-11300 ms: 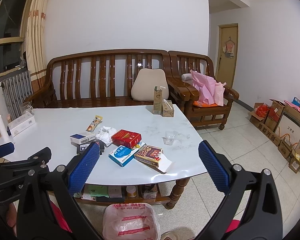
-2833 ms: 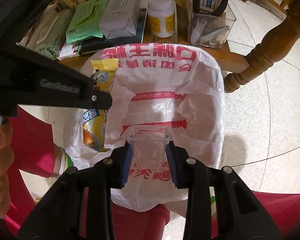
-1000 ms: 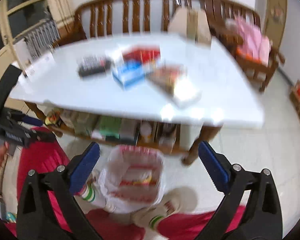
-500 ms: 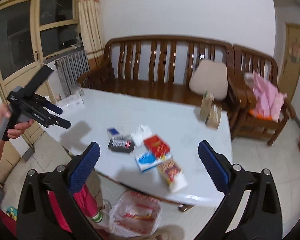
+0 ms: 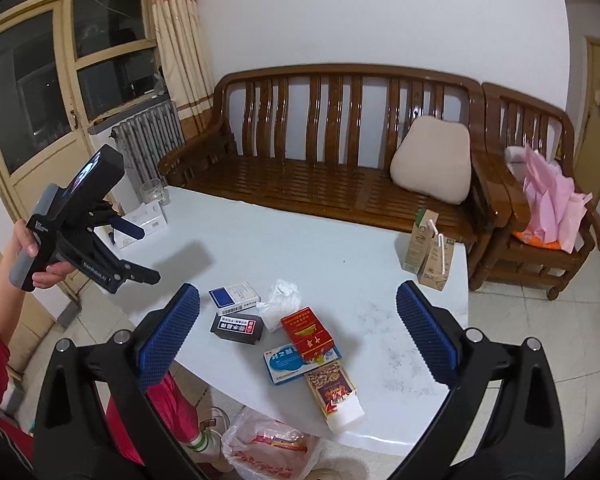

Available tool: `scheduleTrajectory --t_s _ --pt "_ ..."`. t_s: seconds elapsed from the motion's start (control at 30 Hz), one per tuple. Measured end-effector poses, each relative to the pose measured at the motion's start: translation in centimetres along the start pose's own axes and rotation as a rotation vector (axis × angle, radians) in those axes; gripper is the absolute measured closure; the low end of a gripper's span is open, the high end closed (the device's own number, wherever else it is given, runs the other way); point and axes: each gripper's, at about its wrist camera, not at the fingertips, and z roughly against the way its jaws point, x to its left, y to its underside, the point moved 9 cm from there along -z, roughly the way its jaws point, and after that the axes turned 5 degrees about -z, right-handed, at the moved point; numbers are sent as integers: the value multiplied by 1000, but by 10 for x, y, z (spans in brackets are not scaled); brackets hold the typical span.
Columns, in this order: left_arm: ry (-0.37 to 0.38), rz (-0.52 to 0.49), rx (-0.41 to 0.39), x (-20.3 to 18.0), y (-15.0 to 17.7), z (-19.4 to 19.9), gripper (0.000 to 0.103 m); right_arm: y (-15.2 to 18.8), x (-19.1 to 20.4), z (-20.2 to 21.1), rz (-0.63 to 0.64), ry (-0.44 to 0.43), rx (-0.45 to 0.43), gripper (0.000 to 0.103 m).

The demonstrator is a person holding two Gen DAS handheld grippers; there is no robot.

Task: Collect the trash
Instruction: 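Raise both tools back over the table toward the boxes, then grasp the red cigarette pack with the right tool while the left tool grasps the white-blue medicine box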

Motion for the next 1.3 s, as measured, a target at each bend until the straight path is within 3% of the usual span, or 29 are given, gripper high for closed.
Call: scheduleTrajectory --t_s 0.5,1.0,1.3 --pt "29 -72 168 7 -9 -99 8 13 -6 -93 70 -3 182 7" --pt "98 -74 282 23 -12 -182 8 91 -1 -222 256 -4 510 7" --pt "124 -86 313 33 -13 -210 8 129 -4 -272 326 10 639 7"
